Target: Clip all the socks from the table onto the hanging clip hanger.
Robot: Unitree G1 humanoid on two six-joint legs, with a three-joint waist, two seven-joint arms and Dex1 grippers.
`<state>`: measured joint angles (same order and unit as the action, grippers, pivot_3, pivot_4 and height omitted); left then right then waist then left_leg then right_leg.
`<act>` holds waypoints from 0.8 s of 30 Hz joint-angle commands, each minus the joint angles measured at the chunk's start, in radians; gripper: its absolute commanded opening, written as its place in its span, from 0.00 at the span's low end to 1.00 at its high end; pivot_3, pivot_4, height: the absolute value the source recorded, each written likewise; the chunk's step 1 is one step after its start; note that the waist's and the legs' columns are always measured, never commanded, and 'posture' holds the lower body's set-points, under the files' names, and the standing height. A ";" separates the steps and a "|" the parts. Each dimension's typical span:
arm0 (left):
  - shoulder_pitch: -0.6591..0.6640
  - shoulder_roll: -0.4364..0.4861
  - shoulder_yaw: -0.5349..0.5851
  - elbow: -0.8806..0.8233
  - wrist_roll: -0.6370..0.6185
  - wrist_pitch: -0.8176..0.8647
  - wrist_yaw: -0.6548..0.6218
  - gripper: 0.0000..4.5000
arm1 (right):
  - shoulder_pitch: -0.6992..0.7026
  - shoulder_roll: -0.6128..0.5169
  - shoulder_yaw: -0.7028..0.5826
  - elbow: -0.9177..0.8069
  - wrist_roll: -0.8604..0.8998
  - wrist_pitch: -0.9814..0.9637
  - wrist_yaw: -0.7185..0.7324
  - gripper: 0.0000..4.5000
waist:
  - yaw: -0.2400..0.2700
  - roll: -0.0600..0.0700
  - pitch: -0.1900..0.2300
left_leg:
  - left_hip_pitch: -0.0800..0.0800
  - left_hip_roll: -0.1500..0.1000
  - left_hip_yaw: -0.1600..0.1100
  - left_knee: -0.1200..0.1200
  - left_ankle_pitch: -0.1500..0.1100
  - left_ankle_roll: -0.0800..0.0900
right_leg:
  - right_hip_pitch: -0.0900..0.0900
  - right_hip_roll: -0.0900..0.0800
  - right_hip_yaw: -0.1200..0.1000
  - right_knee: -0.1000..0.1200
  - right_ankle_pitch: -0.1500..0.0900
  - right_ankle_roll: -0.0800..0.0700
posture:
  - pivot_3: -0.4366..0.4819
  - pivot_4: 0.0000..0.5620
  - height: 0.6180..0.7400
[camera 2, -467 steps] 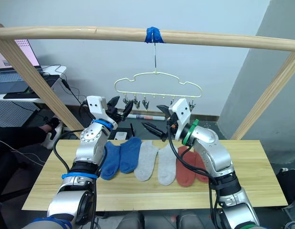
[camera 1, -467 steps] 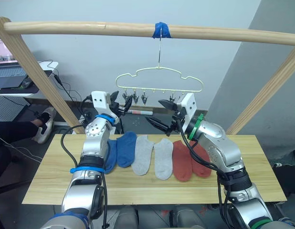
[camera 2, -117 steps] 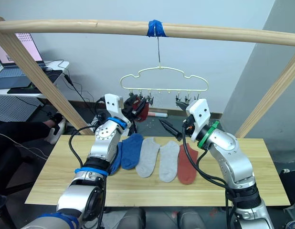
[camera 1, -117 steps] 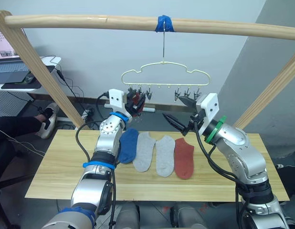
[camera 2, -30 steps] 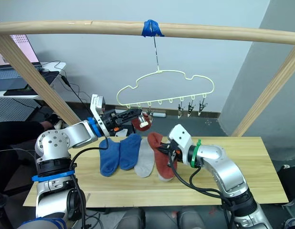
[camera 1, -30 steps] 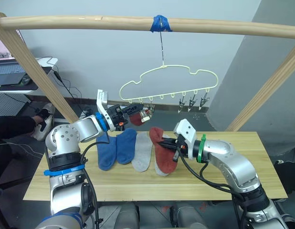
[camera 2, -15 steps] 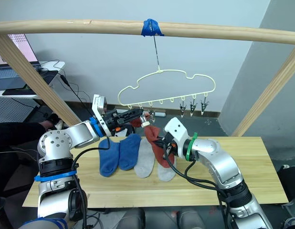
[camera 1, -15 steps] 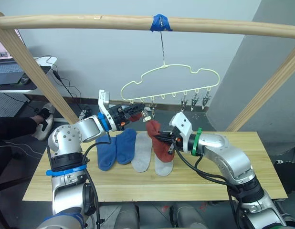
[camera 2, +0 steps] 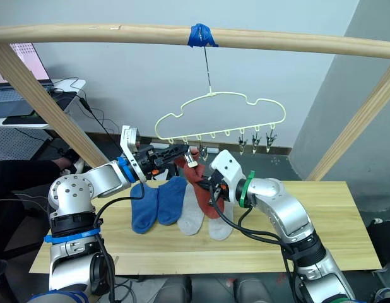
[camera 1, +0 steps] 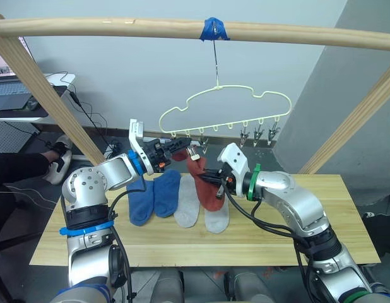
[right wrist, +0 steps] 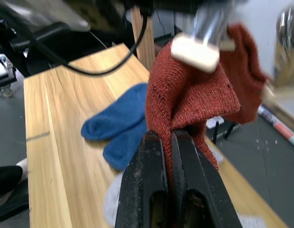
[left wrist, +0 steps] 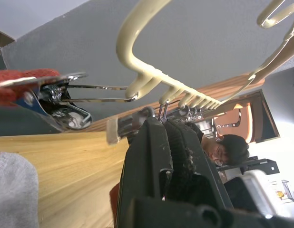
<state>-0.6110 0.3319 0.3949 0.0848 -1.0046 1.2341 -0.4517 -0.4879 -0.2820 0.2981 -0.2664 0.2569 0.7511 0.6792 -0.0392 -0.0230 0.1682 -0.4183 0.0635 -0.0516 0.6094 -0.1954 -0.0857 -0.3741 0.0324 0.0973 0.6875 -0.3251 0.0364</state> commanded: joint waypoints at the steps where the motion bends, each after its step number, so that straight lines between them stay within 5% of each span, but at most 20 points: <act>1: 0.008 0.022 -0.021 -0.031 -0.002 -0.006 -0.017 0.00 | -0.016 0.002 -0.021 -0.018 0.019 -0.010 -0.003 0.02 | 0.001 0.000 0.000 | 0.000 0.000 0.000 0.000 0.000 0.000 | 0.000 0.000 0.000 0.000 0.000 0.000 | 0.51 0.30 1.00; 5: 0.038 0.049 -0.075 -0.085 0.021 -0.062 -0.090 0.00 | -0.018 0.007 -0.019 -0.013 0.016 -0.012 -0.010 0.02 | 0.000 0.000 0.002 | 0.000 0.000 0.000 -0.001 0.000 0.000 | 0.000 0.000 0.000 -0.001 0.000 0.000 | 0.51 0.30 1.00; 16: 0.076 0.099 -0.072 -0.133 0.017 -0.087 -0.112 0.75 | -0.024 0.027 0.000 0.066 -0.016 -0.063 -0.023 0.00 | 0.005 -0.002 0.012 | -0.001 0.000 0.000 -0.001 0.000 0.000 | 0.000 0.000 0.000 -0.002 0.002 -0.003 | 0.53 0.30 1.00; 20: 0.162 0.175 -0.111 -0.234 0.037 -0.089 -0.149 1.00 | -0.017 0.029 -0.004 0.093 -0.008 -0.066 -0.019 0.25 | 0.005 -0.002 0.013 | -0.001 0.001 0.000 -0.002 0.000 0.000 | -0.001 0.000 0.000 -0.004 0.002 -0.004 | 0.53 0.29 1.00; 24: 0.232 0.230 -0.190 -0.318 0.119 -0.174 -0.180 1.00 | 0.009 0.008 -0.011 0.102 -0.008 -0.061 -0.019 0.57 | 0.011 -0.002 0.013 | -0.003 0.001 0.000 -0.003 0.000 -0.001 | -0.001 -0.001 0.000 -0.006 0.002 -0.004 | 0.54 0.28 1.00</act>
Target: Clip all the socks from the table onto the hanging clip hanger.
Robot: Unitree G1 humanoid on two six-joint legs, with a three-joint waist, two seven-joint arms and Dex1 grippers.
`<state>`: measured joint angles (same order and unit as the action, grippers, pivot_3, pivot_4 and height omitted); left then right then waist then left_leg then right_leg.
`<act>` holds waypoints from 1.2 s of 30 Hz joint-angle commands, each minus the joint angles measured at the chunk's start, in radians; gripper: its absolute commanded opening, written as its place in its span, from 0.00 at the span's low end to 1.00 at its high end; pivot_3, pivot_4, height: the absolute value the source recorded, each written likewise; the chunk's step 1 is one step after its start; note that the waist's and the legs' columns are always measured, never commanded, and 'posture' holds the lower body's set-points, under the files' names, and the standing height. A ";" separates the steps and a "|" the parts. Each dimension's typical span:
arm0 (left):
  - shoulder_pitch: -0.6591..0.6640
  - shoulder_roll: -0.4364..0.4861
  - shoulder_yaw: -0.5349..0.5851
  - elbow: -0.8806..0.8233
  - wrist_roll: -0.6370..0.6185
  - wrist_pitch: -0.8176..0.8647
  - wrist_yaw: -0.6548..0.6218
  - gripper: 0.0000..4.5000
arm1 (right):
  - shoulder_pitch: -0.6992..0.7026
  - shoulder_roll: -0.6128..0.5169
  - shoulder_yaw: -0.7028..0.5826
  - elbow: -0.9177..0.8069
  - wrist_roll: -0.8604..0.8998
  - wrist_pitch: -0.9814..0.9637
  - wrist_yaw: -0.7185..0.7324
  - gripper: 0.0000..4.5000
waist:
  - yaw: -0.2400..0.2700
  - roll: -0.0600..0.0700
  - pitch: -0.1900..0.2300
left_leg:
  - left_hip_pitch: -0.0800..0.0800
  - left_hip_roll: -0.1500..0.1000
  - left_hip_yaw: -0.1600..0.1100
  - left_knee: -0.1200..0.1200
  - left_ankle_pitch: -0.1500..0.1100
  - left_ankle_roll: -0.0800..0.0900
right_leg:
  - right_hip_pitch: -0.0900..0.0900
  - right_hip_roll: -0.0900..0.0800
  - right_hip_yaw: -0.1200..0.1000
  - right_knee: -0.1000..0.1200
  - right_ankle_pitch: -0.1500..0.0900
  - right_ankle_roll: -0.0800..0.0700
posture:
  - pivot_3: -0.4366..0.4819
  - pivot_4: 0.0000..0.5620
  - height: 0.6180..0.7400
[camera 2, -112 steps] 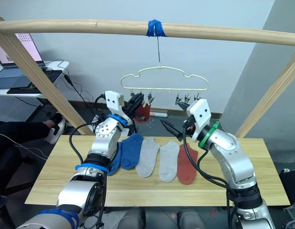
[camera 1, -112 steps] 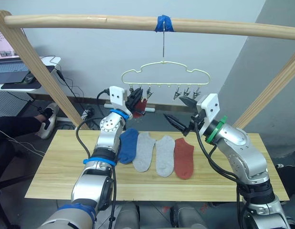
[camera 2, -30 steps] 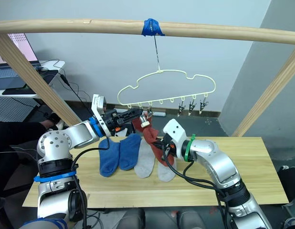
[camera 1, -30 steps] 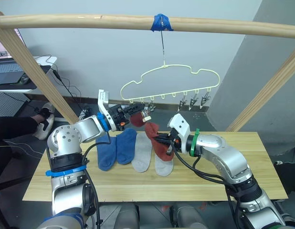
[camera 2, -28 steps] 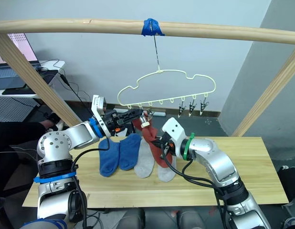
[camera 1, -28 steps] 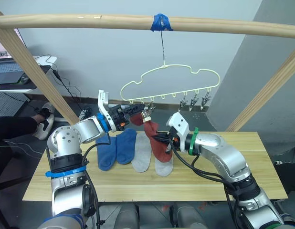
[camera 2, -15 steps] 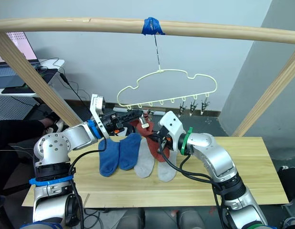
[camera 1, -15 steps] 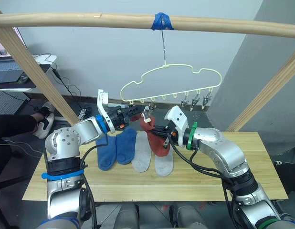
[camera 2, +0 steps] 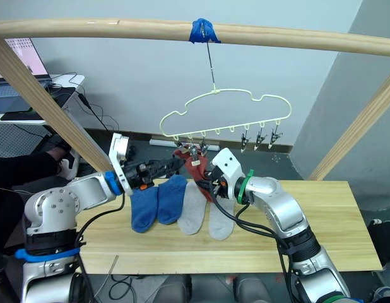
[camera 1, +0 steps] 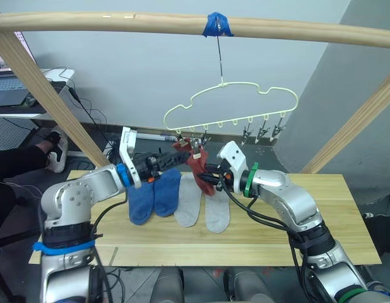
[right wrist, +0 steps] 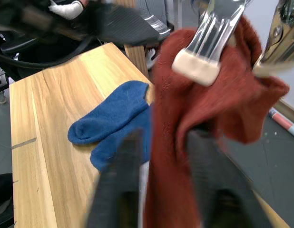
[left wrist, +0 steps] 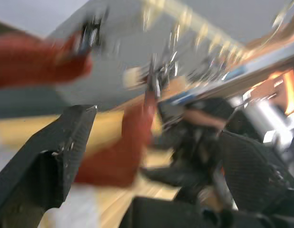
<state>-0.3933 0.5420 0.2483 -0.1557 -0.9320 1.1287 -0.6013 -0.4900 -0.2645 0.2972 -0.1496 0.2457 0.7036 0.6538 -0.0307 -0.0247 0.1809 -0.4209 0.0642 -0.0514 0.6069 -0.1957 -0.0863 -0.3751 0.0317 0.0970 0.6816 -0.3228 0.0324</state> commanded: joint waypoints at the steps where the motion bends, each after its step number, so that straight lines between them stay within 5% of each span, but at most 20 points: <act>1: 0.020 0.016 -0.054 -0.086 0.066 -0.095 -0.027 1.00 | 0.019 -0.016 -0.014 -0.018 0.004 -0.012 0.006 0.66 | 0.006 0.000 0.000 | 0.000 0.000 0.000 0.000 0.000 0.000 | 0.000 0.000 0.000 0.000 0.000 0.000 | 0.54 0.28 1.00; 5: 0.029 -0.001 -0.111 -0.108 0.156 -0.208 -0.030 1.00 | 0.064 -0.065 -0.039 -0.057 0.003 -0.008 0.002 0.99 | 0.013 0.000 0.001 | -0.001 -0.001 0.000 0.001 0.000 0.000 | 0.000 -0.001 0.000 0.000 0.000 0.000 | 0.53 0.28 1.00; 14: 0.017 -0.091 -0.225 0.000 0.464 -0.626 0.008 1.00 | 0.148 -0.148 -0.117 -0.183 0.025 0.006 -0.024 0.99 | 0.004 0.000 0.001 | -0.002 -0.001 0.001 0.001 0.000 0.000 | -0.001 -0.001 0.000 0.000 0.000 0.000 | 0.50 0.27 1.00; 17: 0.000 -0.140 -0.242 0.055 0.542 -0.779 0.012 0.87 | 0.153 -0.142 -0.144 -0.225 0.035 0.024 -0.051 1.00 | 0.002 0.000 0.001 | -0.002 -0.001 0.001 0.001 0.000 0.000 | -0.001 -0.001 0.000 0.000 0.000 0.000 | 0.49 0.28 1.00; 23: -0.029 -0.196 -0.272 0.146 0.643 -0.912 0.028 0.46 | 0.156 -0.129 -0.169 -0.278 0.051 0.059 -0.089 1.00 | 0.002 0.000 0.001 | -0.003 -0.001 0.001 0.002 0.000 0.000 | -0.001 -0.001 0.000 0.000 0.000 0.000 | 0.48 0.28 1.00; 36: -0.287 -0.349 -0.296 0.627 0.745 -1.174 0.020 0.46 | 0.128 -0.094 -0.159 -0.267 0.056 0.068 -0.137 1.00 | 0.000 0.000 0.001 | -0.004 -0.002 0.000 0.004 0.000 0.000 | -0.001 -0.001 0.000 0.000 0.000 0.000 | 0.45 0.29 1.00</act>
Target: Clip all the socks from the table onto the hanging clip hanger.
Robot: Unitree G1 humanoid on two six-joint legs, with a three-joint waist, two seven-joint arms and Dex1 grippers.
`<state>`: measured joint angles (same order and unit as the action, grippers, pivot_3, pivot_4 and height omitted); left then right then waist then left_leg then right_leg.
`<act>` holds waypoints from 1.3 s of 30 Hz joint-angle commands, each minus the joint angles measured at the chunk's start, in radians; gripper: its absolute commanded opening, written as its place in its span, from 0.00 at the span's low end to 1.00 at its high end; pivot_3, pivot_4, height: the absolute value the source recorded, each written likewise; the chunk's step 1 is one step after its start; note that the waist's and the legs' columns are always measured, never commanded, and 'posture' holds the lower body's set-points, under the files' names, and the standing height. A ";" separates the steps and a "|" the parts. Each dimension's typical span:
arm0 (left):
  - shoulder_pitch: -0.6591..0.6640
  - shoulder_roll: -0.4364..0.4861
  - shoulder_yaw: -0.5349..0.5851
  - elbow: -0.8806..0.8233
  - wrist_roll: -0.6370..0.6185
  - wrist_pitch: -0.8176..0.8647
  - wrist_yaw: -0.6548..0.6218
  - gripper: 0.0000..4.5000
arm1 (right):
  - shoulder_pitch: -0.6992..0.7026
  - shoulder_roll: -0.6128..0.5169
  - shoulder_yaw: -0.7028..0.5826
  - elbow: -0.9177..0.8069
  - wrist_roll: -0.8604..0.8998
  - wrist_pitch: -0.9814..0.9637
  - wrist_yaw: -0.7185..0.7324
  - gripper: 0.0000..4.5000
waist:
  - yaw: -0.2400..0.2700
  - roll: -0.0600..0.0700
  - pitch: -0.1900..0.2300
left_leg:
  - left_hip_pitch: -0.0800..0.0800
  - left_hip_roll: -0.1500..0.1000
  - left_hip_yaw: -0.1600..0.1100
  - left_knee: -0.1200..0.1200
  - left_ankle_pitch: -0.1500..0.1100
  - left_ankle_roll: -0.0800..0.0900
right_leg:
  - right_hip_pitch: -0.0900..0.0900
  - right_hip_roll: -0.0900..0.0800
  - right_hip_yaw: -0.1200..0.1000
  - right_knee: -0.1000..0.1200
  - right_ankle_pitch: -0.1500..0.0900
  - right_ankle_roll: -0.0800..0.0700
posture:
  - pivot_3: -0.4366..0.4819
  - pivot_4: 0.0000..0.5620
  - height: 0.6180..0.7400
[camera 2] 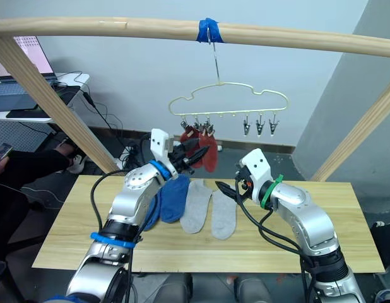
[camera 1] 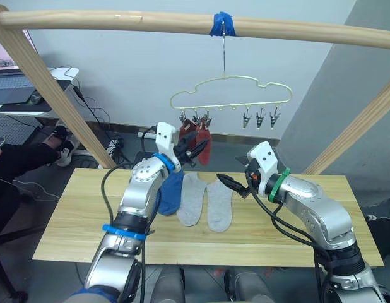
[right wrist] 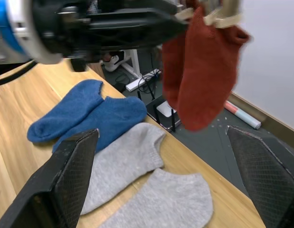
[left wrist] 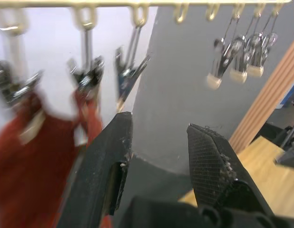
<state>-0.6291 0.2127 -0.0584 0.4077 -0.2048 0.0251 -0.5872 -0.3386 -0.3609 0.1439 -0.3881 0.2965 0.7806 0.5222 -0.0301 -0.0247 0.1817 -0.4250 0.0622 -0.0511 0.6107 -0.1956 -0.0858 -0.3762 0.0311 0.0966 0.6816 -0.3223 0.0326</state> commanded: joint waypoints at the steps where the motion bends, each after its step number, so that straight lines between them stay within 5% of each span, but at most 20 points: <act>1: -0.069 -0.026 0.014 0.096 0.027 -0.089 0.018 0.46 | -0.025 0.001 -0.005 -0.030 0.006 -0.009 -0.007 1.00 | -0.001 0.000 0.000 | 0.000 0.000 0.000 0.000 0.000 0.000 | 0.000 0.000 0.000 0.000 0.000 0.000 | 0.45 0.29 1.00; 39: -0.158 -0.072 0.066 0.231 0.055 -0.221 0.075 0.46 | -0.112 0.009 -0.034 -0.106 0.063 0.045 -0.047 1.00 | -0.005 0.000 0.000 | -0.002 0.000 0.000 0.001 0.000 0.000 | -0.003 0.000 -0.001 0.002 0.000 0.000 | 0.42 0.28 1.00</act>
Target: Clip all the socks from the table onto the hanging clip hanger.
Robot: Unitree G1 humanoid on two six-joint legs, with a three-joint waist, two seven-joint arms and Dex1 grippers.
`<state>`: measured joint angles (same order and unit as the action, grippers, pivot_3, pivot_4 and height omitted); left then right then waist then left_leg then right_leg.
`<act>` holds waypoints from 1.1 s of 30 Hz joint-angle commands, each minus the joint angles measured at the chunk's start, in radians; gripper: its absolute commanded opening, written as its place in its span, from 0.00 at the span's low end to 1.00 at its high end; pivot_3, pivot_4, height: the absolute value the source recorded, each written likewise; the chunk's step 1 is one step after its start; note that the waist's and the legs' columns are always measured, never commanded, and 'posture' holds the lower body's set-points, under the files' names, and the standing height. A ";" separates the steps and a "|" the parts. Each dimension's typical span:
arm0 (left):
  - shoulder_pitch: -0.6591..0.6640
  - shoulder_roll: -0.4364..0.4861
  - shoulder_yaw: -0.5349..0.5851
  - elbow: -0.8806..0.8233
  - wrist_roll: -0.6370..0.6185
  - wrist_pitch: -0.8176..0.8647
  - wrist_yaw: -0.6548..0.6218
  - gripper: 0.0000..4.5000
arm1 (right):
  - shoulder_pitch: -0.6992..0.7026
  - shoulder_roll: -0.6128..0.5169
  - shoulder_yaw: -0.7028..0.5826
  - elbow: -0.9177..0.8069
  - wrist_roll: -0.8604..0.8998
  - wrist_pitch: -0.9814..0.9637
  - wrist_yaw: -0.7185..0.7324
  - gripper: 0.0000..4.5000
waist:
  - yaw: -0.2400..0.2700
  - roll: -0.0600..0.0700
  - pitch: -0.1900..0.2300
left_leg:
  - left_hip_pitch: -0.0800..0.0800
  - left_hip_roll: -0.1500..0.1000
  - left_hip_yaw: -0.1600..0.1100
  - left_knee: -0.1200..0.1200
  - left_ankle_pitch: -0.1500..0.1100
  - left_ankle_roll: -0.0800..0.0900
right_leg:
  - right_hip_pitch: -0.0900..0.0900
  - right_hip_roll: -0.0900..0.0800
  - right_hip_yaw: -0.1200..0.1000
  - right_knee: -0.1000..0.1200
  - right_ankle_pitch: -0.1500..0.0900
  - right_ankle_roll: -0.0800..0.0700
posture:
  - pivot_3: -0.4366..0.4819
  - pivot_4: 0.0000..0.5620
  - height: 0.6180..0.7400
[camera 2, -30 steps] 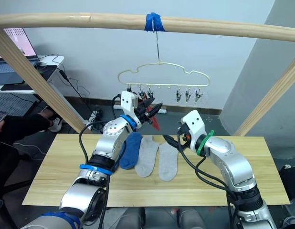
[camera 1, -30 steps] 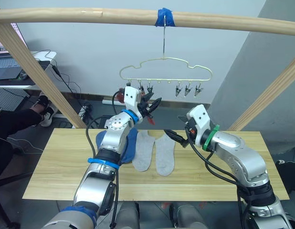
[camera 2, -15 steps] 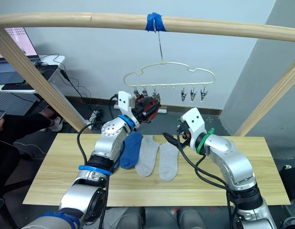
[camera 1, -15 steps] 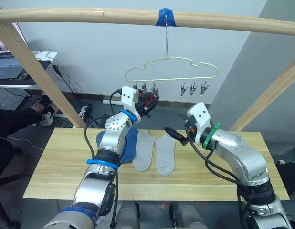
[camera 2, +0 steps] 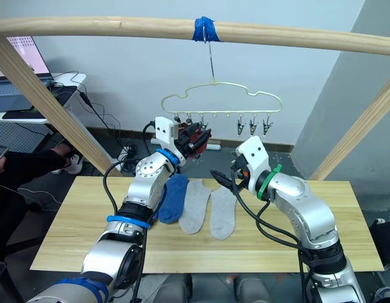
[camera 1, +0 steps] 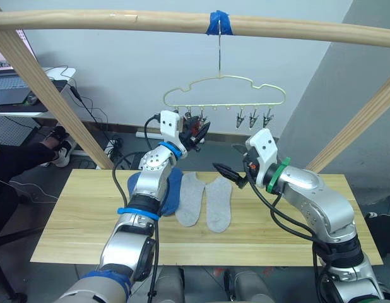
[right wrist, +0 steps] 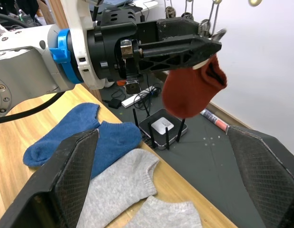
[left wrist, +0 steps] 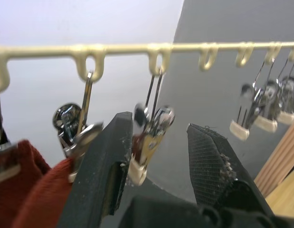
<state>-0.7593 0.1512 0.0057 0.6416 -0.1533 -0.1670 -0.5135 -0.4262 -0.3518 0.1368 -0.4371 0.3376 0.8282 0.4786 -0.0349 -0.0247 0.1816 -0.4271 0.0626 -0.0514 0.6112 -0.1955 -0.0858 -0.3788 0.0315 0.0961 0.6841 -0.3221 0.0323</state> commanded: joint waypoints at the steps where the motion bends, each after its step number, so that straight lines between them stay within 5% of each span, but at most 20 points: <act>1: -0.028 -0.012 0.003 -0.001 0.004 -0.030 0.002 0.46 | -0.027 0.000 -0.028 -0.058 0.023 -0.001 -0.004 1.00 | -0.001 0.000 0.000 | 0.000 0.000 0.000 0.000 0.000 0.000 | 0.000 0.000 0.000 0.000 0.000 0.000 | 0.42 0.28 1.00; 25: -0.083 -0.034 0.015 0.095 0.027 -0.107 0.046 0.46 | -0.031 -0.003 -0.032 -0.069 0.028 0.013 -0.016 1.00 | -0.019 0.000 0.000 | 0.000 0.000 0.000 0.004 0.000 0.000 | -0.001 0.000 0.000 0.008 0.000 0.000 | 0.40 0.26 1.00; 33: -0.104 -0.031 0.019 0.136 0.040 -0.099 0.057 0.09 | -0.031 -0.005 -0.036 -0.073 0.035 0.022 -0.024 1.00 | -0.023 0.000 0.000 | 0.000 0.000 0.000 0.005 0.000 0.000 | -0.002 0.000 0.000 0.010 0.000 0.000 | 0.39 0.26 1.00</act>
<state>-0.8397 0.1227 0.0168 0.7813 -0.1159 -0.2504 -0.4633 -0.4451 -0.3527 0.1277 -0.4575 0.3566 0.8581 0.4564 -0.0579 -0.0247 0.1816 -0.4267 0.0622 -0.0516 0.6171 -0.1952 -0.0856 -0.3804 0.0317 0.0963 0.6949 -0.3223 0.0325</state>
